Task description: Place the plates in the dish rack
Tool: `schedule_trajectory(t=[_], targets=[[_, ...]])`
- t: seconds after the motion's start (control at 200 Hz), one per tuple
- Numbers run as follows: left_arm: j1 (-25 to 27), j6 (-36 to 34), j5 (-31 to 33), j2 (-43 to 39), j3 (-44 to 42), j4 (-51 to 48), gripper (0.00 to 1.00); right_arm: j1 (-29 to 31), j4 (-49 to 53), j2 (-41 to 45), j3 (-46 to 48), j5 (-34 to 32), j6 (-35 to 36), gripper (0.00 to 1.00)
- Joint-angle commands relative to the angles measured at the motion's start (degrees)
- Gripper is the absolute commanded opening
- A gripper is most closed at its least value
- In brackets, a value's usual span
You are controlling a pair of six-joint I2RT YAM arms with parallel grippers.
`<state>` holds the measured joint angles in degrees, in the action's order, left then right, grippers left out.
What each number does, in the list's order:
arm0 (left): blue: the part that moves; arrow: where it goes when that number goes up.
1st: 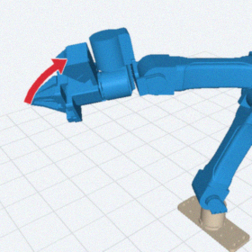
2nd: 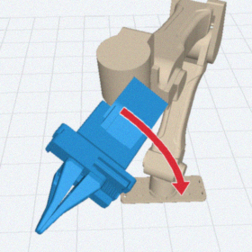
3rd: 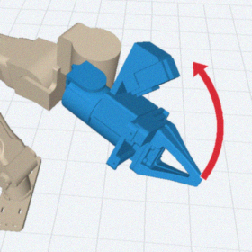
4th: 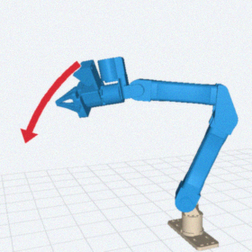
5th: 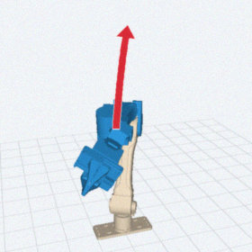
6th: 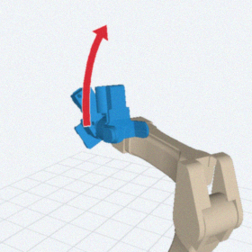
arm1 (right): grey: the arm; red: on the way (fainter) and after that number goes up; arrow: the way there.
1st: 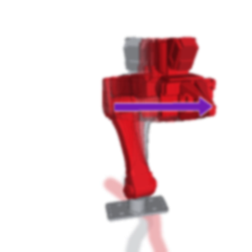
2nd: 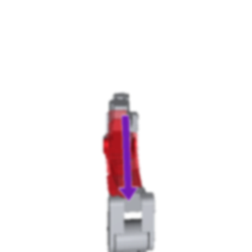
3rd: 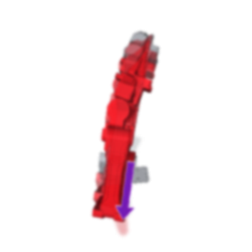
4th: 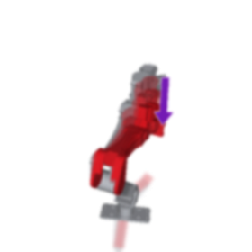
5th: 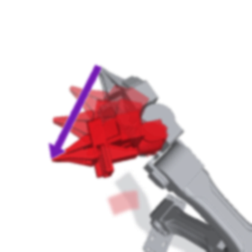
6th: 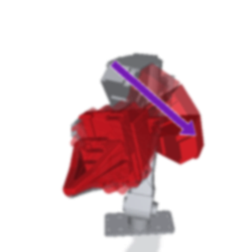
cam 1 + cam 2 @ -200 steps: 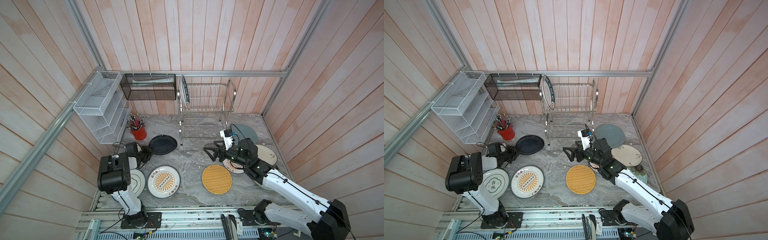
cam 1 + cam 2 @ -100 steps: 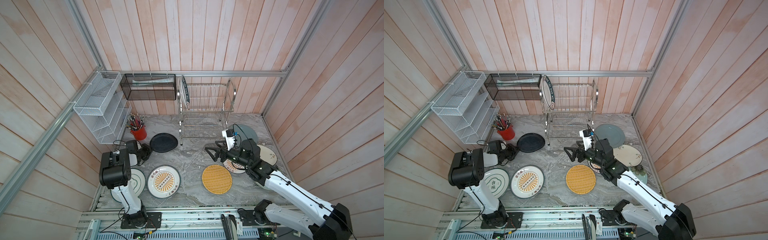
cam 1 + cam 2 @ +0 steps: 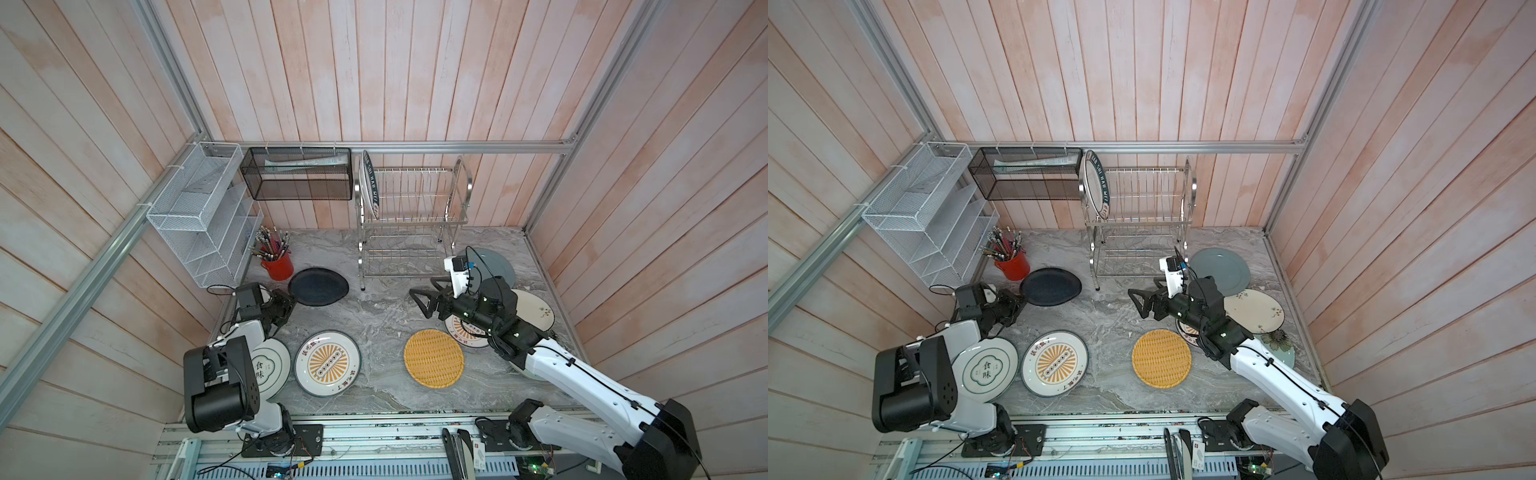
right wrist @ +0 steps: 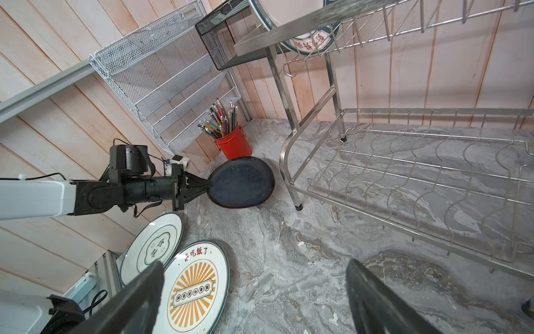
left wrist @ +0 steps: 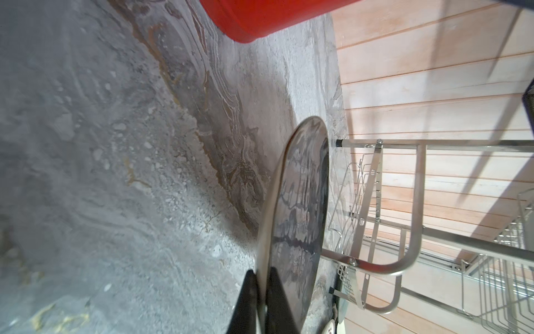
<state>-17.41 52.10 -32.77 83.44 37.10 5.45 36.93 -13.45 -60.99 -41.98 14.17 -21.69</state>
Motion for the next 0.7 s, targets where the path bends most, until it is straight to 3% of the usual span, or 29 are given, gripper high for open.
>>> schedule_trajectory(t=[0.0,0.3,0.69], targets=[[-1.6,0.1,-3.7,-5.4,-0.1,0.7,0.00,0.5,-8.1,-1.7,1.5,-1.2,4.5,0.98],[-1.8,-1.4,-9.4,-13.0,-0.1,-3.0,0.00,9.7,-17.2,-8.0,3.7,-4.1,31.7,0.98],[-1.8,-3.5,-12.7,-21.2,2.7,-15.3,0.00,20.4,-13.1,-26.5,-6.6,-10.6,65.4,0.93]])
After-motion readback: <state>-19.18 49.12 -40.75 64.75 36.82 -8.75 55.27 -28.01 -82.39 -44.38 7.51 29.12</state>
